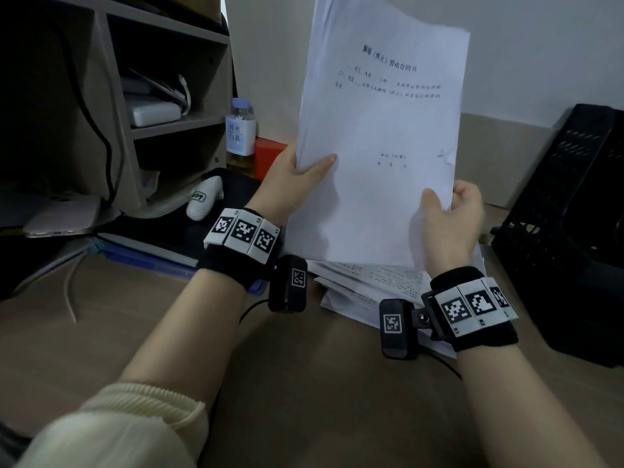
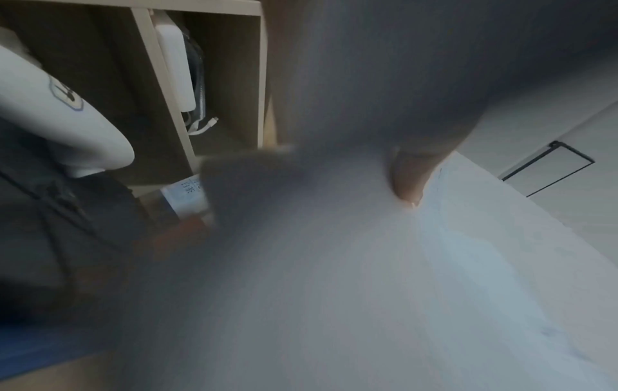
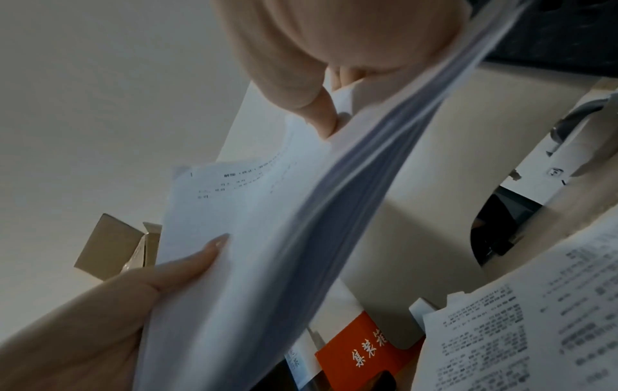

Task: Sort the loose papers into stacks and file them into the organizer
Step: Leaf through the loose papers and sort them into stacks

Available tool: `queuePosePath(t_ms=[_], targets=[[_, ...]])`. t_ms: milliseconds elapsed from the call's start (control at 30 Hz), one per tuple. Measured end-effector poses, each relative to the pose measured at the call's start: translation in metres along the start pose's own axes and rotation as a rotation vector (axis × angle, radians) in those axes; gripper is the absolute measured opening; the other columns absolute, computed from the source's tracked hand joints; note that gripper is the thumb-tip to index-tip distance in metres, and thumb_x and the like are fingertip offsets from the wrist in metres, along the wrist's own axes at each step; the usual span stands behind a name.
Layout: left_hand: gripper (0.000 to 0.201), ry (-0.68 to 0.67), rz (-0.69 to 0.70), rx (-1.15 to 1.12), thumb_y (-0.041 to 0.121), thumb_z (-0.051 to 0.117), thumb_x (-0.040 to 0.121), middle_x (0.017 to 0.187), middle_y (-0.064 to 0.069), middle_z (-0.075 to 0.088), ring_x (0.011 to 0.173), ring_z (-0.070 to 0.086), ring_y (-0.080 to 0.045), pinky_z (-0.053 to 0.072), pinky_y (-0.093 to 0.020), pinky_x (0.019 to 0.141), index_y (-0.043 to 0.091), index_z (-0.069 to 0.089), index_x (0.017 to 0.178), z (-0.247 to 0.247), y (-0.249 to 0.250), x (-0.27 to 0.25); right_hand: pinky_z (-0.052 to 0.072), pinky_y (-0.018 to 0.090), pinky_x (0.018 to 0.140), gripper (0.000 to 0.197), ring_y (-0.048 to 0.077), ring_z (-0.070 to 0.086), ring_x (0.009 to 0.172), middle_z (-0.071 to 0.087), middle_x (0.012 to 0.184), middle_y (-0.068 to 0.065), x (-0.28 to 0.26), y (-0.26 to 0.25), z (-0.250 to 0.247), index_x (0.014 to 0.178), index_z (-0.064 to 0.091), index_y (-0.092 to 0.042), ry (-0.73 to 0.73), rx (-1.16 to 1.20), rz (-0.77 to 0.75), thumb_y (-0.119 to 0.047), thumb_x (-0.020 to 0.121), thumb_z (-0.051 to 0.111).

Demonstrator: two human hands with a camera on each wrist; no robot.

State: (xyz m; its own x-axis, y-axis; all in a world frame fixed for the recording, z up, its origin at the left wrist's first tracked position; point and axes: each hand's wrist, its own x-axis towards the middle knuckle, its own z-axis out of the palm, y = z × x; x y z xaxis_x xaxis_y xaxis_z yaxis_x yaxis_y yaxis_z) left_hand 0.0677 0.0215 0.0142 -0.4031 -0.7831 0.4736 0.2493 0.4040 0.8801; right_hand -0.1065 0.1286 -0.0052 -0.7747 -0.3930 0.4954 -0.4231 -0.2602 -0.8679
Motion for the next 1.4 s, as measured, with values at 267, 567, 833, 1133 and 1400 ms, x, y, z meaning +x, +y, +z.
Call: queuePosePath(t_ms=[267, 567, 833, 1133, 1400], targets=[[0.038, -0.058, 0.006, 0.005, 0.028, 0.056, 0.097, 0.128, 0.003, 0.062, 0.12, 0.059, -0.012, 0.047, -0.042, 0.104, 0.023, 0.047, 0.134, 0.017, -0.009, -0.002, 0.052, 0.033, 0.084, 0.03, 0.019, 0.063, 0.1, 0.061, 0.106, 0.002, -0.008, 0.0, 0.007, 0.103, 0.044, -0.023, 0.0, 0.072, -0.049, 0.0, 0.086, 0.051], [0.068, -0.161, -0.006, 0.146, 0.04, 0.053, 0.095, 0.154, 0.005, 0.036, 0.143, 0.031, -0.011, 0.027, -0.042, 0.119, 0.022, 0.022, 0.153, 0.029, -0.025, -0.005, 0.044, 0.02, 0.062, 0.028, 0.012, 0.049, 0.072, 0.053, 0.088, -0.004, -0.008, 0.011, 0.006, 0.09, 0.044, -0.024, -0.008, 0.166, 0.075, 0.003, 0.084, 0.047], [0.045, -0.045, -0.103, -0.023, 0.013, 0.067, 0.09, 0.117, 0.0, 0.067, 0.104, 0.067, -0.011, 0.055, -0.03, 0.088, 0.012, 0.052, 0.132, 0.023, -0.031, -0.001, 0.045, 0.012, 0.054, 0.027, 0.005, 0.05, 0.065, 0.053, 0.08, -0.009, -0.004, 0.012, 0.004, 0.088, 0.045, -0.024, 0.013, 0.199, 0.148, 0.001, 0.082, 0.055], [0.055, 0.147, 0.085, -0.224, 0.014, 0.08, 0.078, 0.119, -0.01, 0.068, 0.108, 0.067, -0.021, 0.056, -0.043, 0.092, 0.005, 0.052, 0.124, 0.026, -0.008, -0.001, 0.05, 0.018, 0.074, 0.013, -0.001, 0.06, 0.077, 0.064, 0.09, -0.012, -0.002, 0.006, 0.004, 0.096, 0.053, -0.023, 0.01, 0.249, 0.084, -0.02, 0.088, 0.063], [0.059, 0.002, -0.019, -0.203, 0.013, 0.081, 0.077, 0.122, -0.013, 0.067, 0.111, 0.066, -0.024, 0.054, -0.039, 0.094, 0.0, 0.054, 0.128, 0.021, -0.023, 0.001, 0.047, 0.017, 0.074, 0.015, 0.0, 0.059, 0.081, 0.064, 0.091, -0.012, -0.003, 0.019, 0.006, 0.097, 0.056, -0.022, -0.084, 0.259, 0.237, -0.034, 0.091, 0.062]])
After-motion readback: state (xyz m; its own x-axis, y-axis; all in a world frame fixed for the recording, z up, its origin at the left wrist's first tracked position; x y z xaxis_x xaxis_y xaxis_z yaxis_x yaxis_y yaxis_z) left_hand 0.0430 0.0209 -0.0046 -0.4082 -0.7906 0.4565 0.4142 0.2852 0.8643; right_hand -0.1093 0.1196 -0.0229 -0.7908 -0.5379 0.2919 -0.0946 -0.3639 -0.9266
